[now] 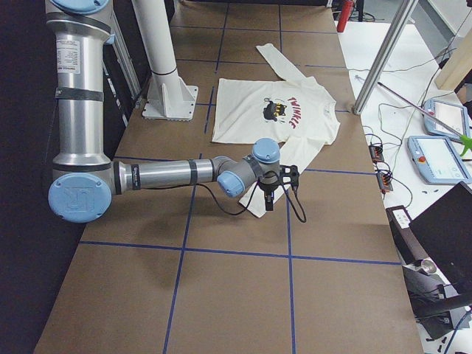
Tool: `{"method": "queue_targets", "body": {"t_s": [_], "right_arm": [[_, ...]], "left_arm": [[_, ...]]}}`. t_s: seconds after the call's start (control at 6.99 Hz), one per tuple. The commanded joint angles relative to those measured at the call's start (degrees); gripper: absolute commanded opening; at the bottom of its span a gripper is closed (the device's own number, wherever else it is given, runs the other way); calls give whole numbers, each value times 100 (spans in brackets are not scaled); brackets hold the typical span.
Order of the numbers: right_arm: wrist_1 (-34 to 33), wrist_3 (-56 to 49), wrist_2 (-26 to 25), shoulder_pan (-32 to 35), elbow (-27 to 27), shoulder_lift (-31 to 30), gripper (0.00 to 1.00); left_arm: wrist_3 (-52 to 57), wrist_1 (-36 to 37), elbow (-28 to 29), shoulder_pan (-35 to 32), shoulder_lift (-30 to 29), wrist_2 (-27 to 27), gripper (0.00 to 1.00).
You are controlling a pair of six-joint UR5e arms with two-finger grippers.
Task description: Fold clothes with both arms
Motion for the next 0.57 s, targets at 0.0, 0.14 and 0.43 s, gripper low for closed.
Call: {"method": "queue_targets", "body": {"t_s": [0.0, 0.14, 0.43], "right_arm": [[191, 215, -250, -361, -100, -99, 100], [199, 215, -233, -397, -266, -108, 100], [173, 215, -145, -545, -277, -247, 100]], "left_arm": [[-6, -93, 57, 0, 8, -8, 100], [-14, -93, 48, 0, 8, -8, 100], [-14, -93, 13, 0, 8, -17, 100]]}}
